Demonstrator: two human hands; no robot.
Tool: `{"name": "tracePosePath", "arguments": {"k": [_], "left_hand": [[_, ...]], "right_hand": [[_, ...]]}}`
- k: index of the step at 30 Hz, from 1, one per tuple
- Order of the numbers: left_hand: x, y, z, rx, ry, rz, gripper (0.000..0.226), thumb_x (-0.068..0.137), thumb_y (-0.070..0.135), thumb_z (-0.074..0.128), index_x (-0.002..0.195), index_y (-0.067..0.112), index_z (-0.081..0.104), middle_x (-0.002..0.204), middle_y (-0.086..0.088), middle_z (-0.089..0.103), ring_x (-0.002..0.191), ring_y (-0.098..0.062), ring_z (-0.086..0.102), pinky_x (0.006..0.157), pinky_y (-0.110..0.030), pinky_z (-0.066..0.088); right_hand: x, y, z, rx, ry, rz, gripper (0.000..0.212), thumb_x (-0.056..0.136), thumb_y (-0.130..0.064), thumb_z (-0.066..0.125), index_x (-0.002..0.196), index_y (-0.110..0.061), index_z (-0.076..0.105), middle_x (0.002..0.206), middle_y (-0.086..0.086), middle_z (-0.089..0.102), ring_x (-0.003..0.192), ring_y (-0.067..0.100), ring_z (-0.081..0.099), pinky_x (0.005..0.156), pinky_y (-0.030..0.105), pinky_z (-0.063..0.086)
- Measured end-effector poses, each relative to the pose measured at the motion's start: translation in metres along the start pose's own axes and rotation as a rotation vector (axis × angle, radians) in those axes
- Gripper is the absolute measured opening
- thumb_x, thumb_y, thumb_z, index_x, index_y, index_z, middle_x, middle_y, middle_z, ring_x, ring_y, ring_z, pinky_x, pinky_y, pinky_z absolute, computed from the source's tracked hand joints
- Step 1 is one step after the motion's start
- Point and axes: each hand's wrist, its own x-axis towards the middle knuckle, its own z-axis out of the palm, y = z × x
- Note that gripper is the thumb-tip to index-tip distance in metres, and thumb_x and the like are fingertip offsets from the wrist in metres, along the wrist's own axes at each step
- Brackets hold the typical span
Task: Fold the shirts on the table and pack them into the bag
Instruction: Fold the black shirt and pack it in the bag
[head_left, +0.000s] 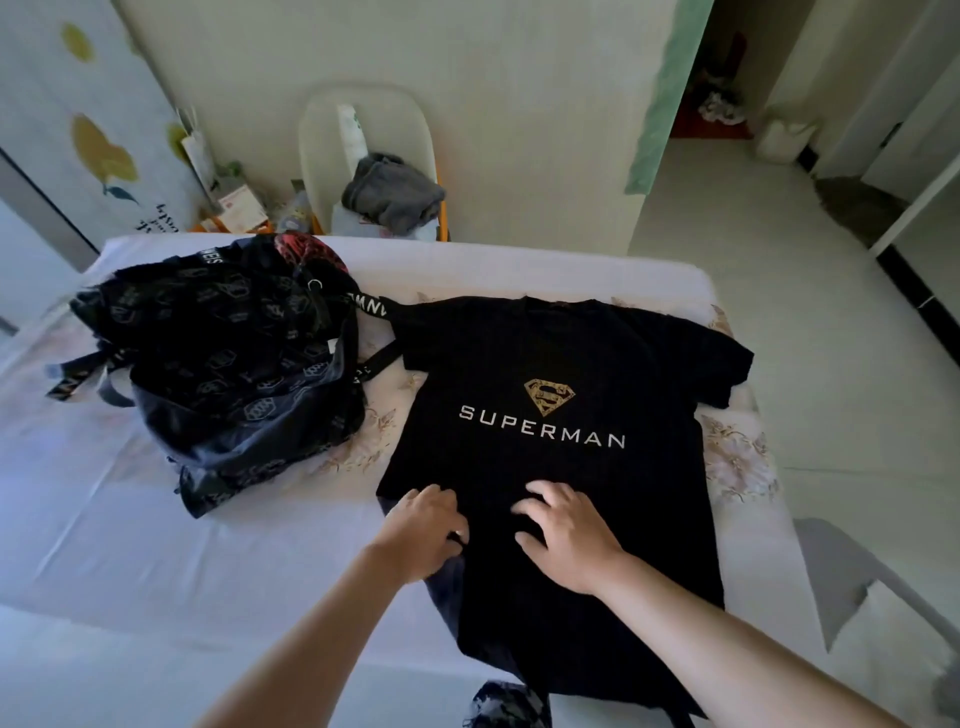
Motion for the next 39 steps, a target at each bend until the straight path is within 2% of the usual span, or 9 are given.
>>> {"name": "tracePosePath", "arguments": {"k": [6, 12, 16, 21, 25, 28, 32, 35, 39], "left_hand": [[0.025, 0.008, -0.052, -0.488, 0.412, -0.209, 0.008, 0.092, 0.015, 0.058, 0.100, 0.017, 0.061, 0.094, 0.008, 0.057, 0.088, -0.011, 0.052, 0.079, -0.026, 0.040], [0.080, 0.000, -0.101, -0.450, 0.499, -0.189, 0.006, 0.098, 0.016, 0.052, 0.104, 0.017, 0.055, 0.100, 0.006, 0.055, 0.092, -0.014, 0.051, 0.075, -0.025, 0.034], [0.115, -0.027, -0.115, -0.351, 0.526, -0.219, 0.009, 0.101, 0.019, 0.046, 0.107, 0.018, 0.052, 0.103, 0.001, 0.055, 0.097, -0.020, 0.051, 0.078, -0.033, 0.041], [0.171, -0.060, -0.137, -0.260, 0.549, -0.366, 0.016, 0.102, 0.023, 0.044, 0.113, 0.017, 0.054, 0.111, -0.002, 0.060, 0.105, -0.026, 0.052, 0.074, -0.036, 0.041], [0.222, -0.077, -0.159, -0.220, 0.611, -0.457, 0.020, 0.101, 0.025, 0.046, 0.117, 0.015, 0.054, 0.118, -0.009, 0.060, 0.111, -0.031, 0.050, 0.087, -0.042, 0.040], [0.244, -0.082, -0.157, -0.233, 0.647, -0.510, 0.038, 0.099, 0.028, 0.051, 0.135, 0.019, 0.045, 0.138, -0.008, 0.046, 0.126, -0.031, 0.039, 0.102, -0.046, 0.036], [0.234, -0.073, -0.107, -0.174, 0.533, -0.278, 0.041, 0.098, 0.026, 0.052, 0.138, 0.024, 0.047, 0.145, -0.002, 0.040, 0.134, -0.026, 0.033, 0.112, -0.045, 0.031], [0.210, -0.070, -0.061, -0.173, 0.300, -0.116, 0.036, 0.094, 0.042, 0.056, 0.128, 0.030, 0.056, 0.141, 0.007, 0.042, 0.136, -0.019, 0.033, 0.114, -0.041, 0.024], [0.180, -0.077, -0.039, -0.163, 0.129, -0.057, 0.070, 0.061, 0.077, 0.061, 0.119, 0.038, 0.047, 0.132, 0.014, 0.030, 0.128, -0.010, 0.021, 0.116, -0.037, 0.015]], "right_hand": [[-0.003, -0.023, -0.030, 0.474, -0.099, 0.197, 0.064, 0.074, -0.077, 0.055, 0.124, -0.037, 0.057, 0.116, -0.019, 0.062, 0.106, 0.003, 0.059, 0.091, 0.029, 0.049], [0.017, -0.002, -0.061, 0.362, -0.038, 0.460, 0.021, 0.076, -0.031, 0.062, 0.097, -0.034, 0.059, 0.086, -0.013, 0.066, 0.081, 0.011, 0.066, 0.073, 0.030, 0.058], [0.029, 0.048, -0.099, 0.328, -0.079, 0.571, 0.017, 0.073, -0.039, 0.064, 0.084, -0.026, 0.063, 0.074, -0.008, 0.067, 0.068, 0.014, 0.066, 0.057, 0.027, 0.052], [0.074, 0.103, -0.145, 0.061, 0.122, 0.476, 0.017, 0.090, -0.035, 0.053, 0.101, -0.025, 0.061, 0.090, -0.007, 0.068, 0.086, 0.020, 0.066, 0.083, 0.038, 0.051], [0.139, 0.130, -0.169, -0.271, 0.443, 0.335, 0.034, 0.087, -0.013, 0.061, 0.120, -0.019, 0.057, 0.101, 0.001, 0.063, 0.093, 0.027, 0.061, 0.085, 0.042, 0.042], [0.169, 0.138, -0.172, -0.444, 0.514, 0.374, 0.064, 0.078, -0.008, 0.068, 0.135, -0.013, 0.042, 0.112, 0.010, 0.056, 0.102, 0.031, 0.054, 0.095, 0.045, 0.042], [0.162, 0.126, -0.127, -0.325, 0.261, 0.342, 0.076, 0.089, -0.019, 0.058, 0.155, -0.014, 0.020, 0.157, 0.019, 0.023, 0.146, 0.038, 0.023, 0.119, 0.053, 0.023], [0.138, 0.117, -0.085, -0.220, 0.045, 0.198, 0.072, 0.095, -0.041, 0.047, 0.157, -0.022, 0.016, 0.164, 0.012, 0.004, 0.152, 0.031, 0.005, 0.124, 0.047, 0.010], [0.118, 0.113, -0.058, -0.194, -0.099, 0.080, 0.086, 0.087, -0.059, 0.042, 0.159, -0.028, 0.007, 0.165, 0.005, -0.016, 0.152, 0.021, -0.014, 0.125, 0.043, 0.000]]}}
